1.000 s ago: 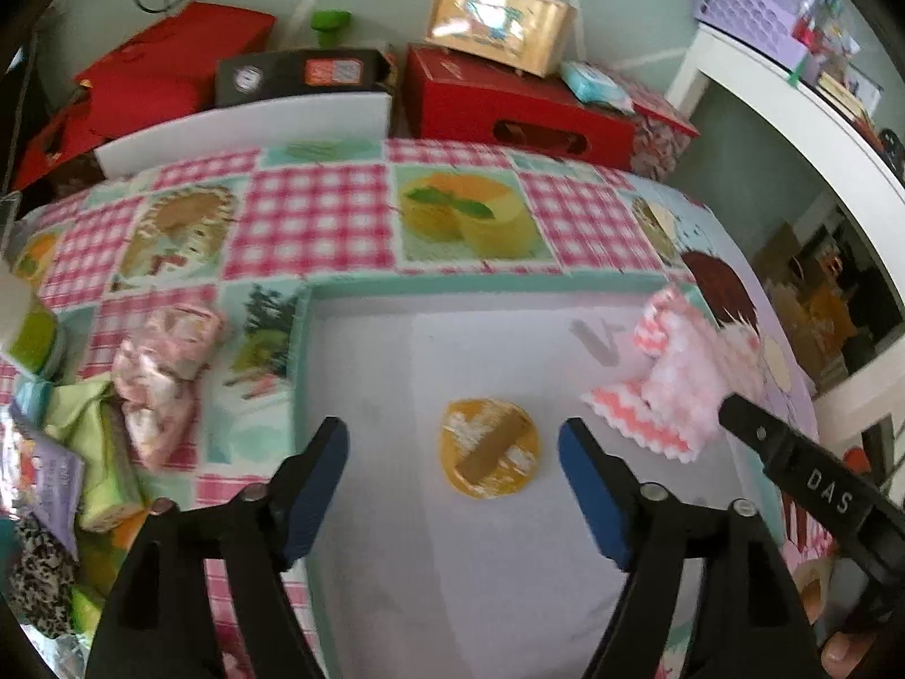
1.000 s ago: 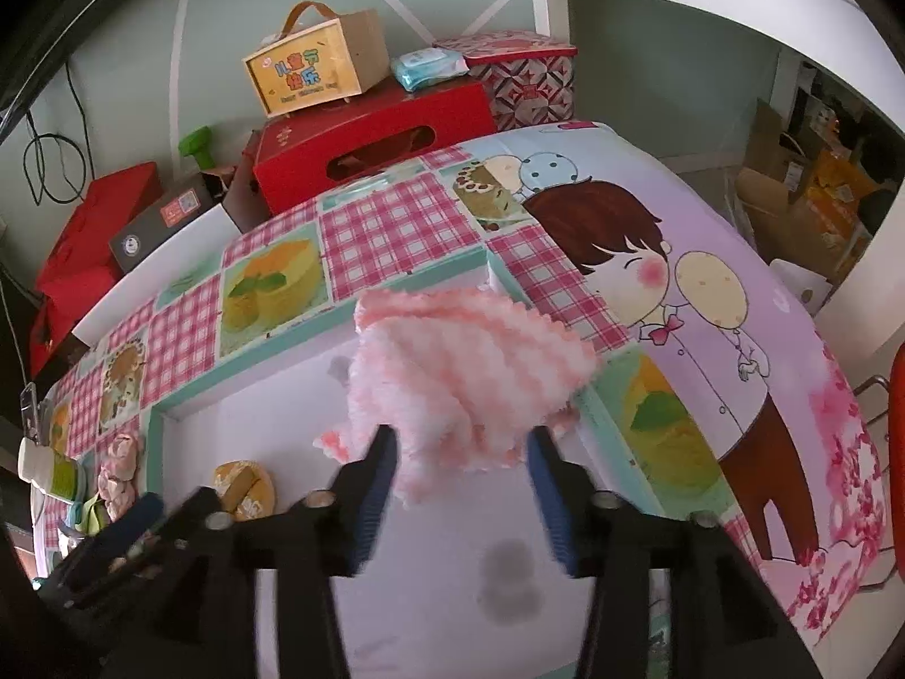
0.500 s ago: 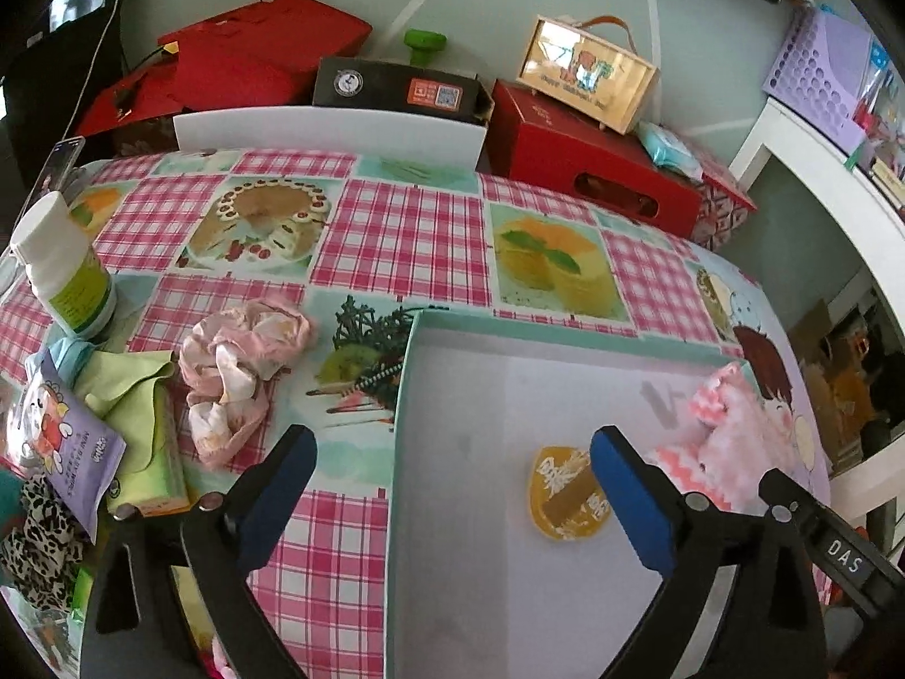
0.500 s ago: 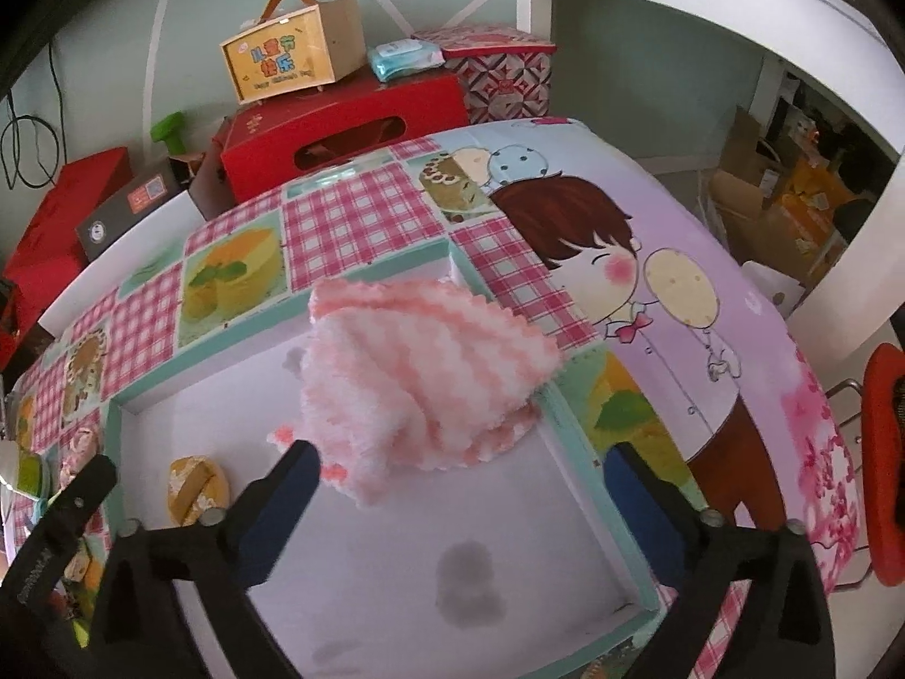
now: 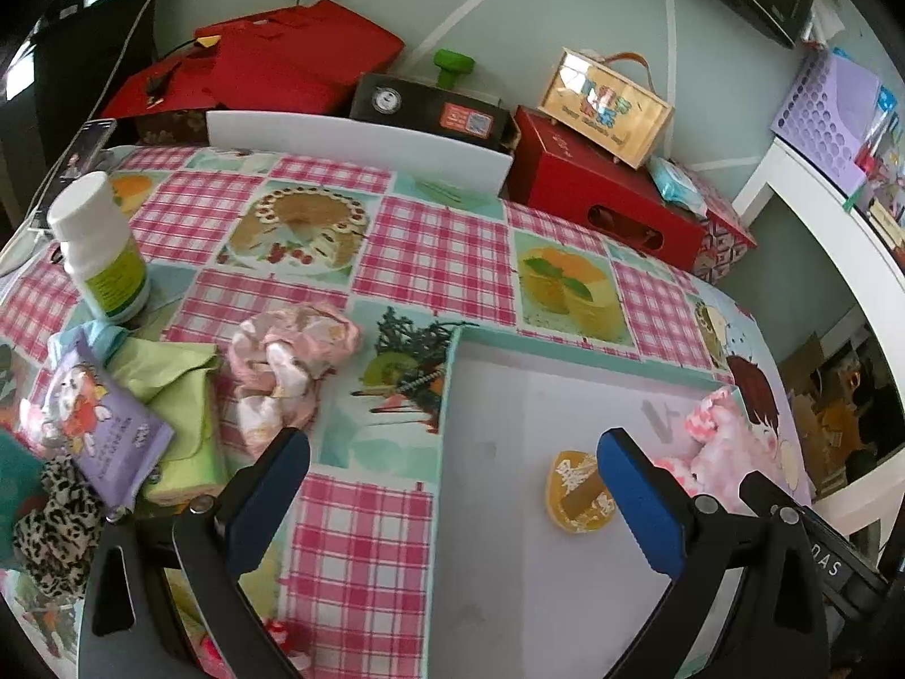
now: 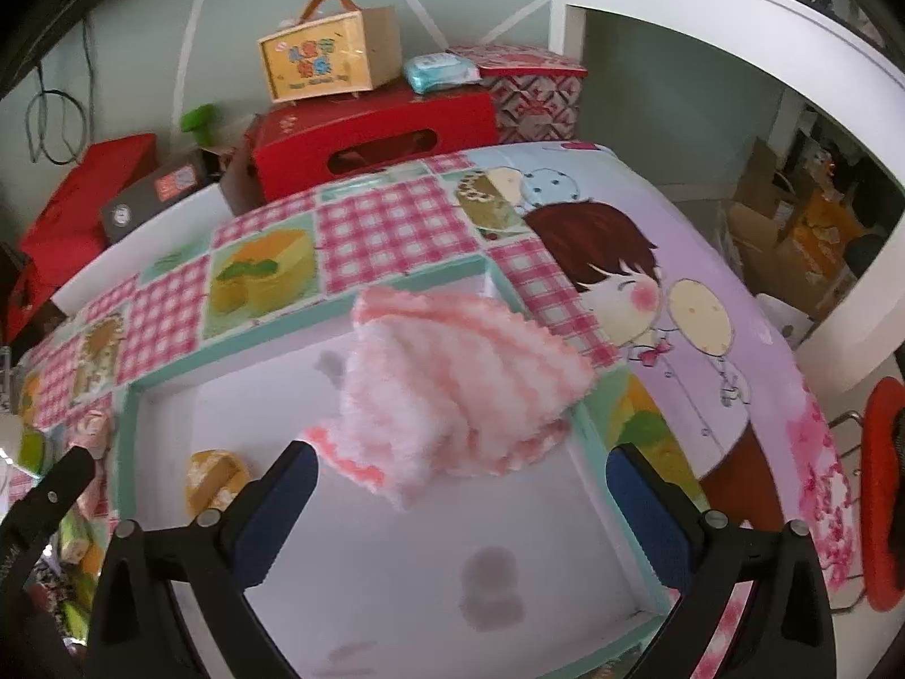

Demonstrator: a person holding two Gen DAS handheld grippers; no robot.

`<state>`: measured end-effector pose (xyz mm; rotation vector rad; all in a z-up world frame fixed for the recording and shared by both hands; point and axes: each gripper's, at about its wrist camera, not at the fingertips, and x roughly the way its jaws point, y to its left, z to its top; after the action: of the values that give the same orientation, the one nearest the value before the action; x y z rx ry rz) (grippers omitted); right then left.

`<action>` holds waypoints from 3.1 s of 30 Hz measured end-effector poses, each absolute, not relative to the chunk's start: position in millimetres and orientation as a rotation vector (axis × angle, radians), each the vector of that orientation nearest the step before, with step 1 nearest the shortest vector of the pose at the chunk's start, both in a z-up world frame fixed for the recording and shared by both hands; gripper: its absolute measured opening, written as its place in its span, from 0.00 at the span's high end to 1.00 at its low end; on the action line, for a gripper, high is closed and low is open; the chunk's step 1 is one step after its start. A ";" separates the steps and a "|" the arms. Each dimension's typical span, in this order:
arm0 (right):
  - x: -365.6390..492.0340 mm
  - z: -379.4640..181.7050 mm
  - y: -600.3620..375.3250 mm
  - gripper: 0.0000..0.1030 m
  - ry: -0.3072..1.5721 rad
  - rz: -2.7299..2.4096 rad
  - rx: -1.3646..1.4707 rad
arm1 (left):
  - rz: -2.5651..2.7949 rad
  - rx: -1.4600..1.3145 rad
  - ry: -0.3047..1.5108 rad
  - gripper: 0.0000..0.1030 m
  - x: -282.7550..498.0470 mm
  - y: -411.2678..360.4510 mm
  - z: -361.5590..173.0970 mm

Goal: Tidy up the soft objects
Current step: 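Withdraw both grippers from the tray back toward the cluttered items, then grasp the red-and-pink plush toy with the right gripper while the left gripper grasps the green tissue pack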

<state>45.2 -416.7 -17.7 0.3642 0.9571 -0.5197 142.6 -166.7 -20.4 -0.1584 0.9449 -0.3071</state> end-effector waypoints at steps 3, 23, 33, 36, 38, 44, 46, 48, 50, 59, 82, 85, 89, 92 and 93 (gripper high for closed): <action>45.8 -10.9 -409.8 0.00 0.931 -0.498 0.356 | -0.289 -0.179 0.932 0.01 140.3 -156.2 -17.9; 56.3 29.9 -330.4 0.00 0.729 -0.282 0.326 | -0.130 -0.328 0.796 0.01 109.0 -71.8 -6.6; 64.3 19.3 -291.5 0.00 0.766 -0.180 0.256 | -0.108 -0.354 0.887 0.01 98.6 -42.6 -14.9; 66.3 15.8 -280.4 0.00 0.810 -0.159 0.227 | -0.087 -0.356 0.944 0.01 97.6 -35.9 -21.6; 65.7 13.9 -274.0 0.00 0.822 -0.136 0.223 | -0.074 -0.385 0.995 0.01 96.5 -27.8 -30.8; 61.1 7.2 -239.8 0.00 0.848 -0.047 0.149 | -0.021 -0.432 1.128 0.02 88.6 -13.5 -60.5; 58.9 2.6 -228.8 0.00 0.868 -0.002 0.140 | -0.011 -0.432 1.146 0.02 86.0 -12.6 -66.3; 57.3 -1.4 -221.9 0.00 0.887 0.019 0.130 | 0.004 -0.433 1.157 0.02 84.2 -10.9 -71.3; 55.5 -7.0 -214.1 0.00 0.914 0.037 0.113 | 0.016 -0.442 1.168 0.02 83.4 -7.9 -75.1; 52.1 -27.7 -184.6 0.04 0.995 0.130 0.035 | 0.059 -0.430 1.195 0.09 91.0 -7.6 -85.6; 53.1 -62.6 -144.8 0.44 1.105 0.315 -0.008 | 0.078 -0.358 1.153 0.33 90.2 -10.3 -86.2; 54.5 -67.0 -145.3 0.45 1.120 0.308 -0.005 | 0.074 -0.354 1.153 0.33 88.4 -11.3 -85.4; 56.7 -67.5 -153.9 0.54 1.116 0.288 0.029 | 0.065 -0.352 1.154 0.34 89.0 -12.2 -84.7; 57.6 -68.1 -158.4 0.63 1.117 0.281 0.050 | 0.061 -0.352 1.154 0.34 89.7 -12.9 -84.6; 57.4 -67.4 -158.3 0.64 1.116 0.281 0.050 | 0.061 -0.353 1.154 0.34 89.6 -13.1 -84.5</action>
<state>57.4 -158.3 -67.4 0.0499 1.1157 0.2807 89.6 -13.1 -84.5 -0.3531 1.1539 0.0611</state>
